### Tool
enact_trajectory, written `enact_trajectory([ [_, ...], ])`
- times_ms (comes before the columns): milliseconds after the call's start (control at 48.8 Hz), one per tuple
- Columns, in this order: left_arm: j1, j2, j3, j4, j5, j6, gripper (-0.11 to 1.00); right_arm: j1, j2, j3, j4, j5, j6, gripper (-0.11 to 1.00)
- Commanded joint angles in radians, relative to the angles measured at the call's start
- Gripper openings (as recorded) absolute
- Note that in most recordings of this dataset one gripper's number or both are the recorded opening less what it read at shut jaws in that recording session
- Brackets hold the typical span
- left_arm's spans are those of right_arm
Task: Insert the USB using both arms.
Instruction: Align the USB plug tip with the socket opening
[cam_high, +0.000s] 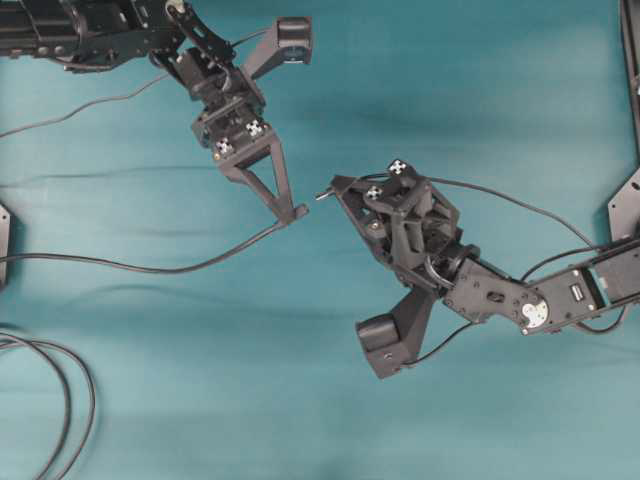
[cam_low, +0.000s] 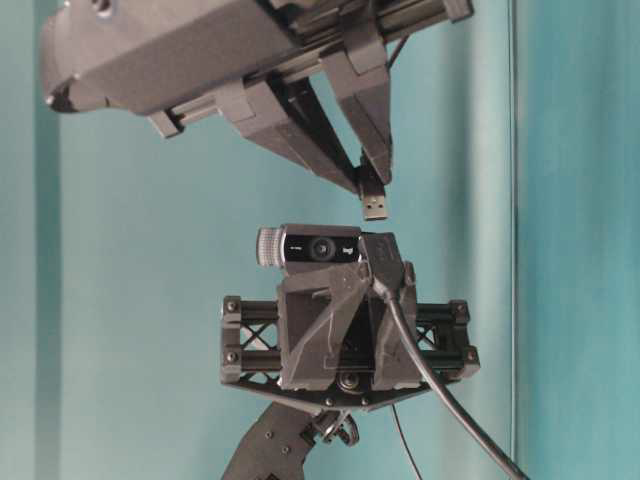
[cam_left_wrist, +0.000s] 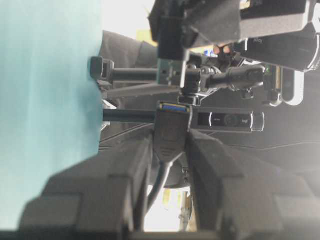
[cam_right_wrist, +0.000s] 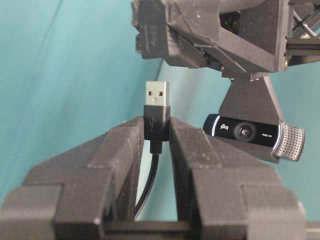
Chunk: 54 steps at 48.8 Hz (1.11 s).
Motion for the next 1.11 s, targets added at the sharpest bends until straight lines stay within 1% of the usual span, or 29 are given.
enact_trajectory([
  [0,-0.005,-0.011,-0.018,-0.006,0.002,-0.009,0.23,0.0,-0.006,-0.029,-0.009,0.0,0.002,0.19],
  [287,-0.006,-0.011,-0.018,-0.006,-0.008,-0.008,0.23,0.0,0.018,-0.052,-0.009,-0.018,0.002,0.19],
  [390,-0.005,-0.011,-0.018,0.0,-0.006,-0.008,0.23,0.0,0.021,-0.052,-0.009,-0.023,0.003,0.19],
  [1087,-0.006,-0.011,-0.021,0.0,0.003,-0.008,0.23,0.015,0.021,-0.051,-0.009,-0.026,0.006,0.19],
])
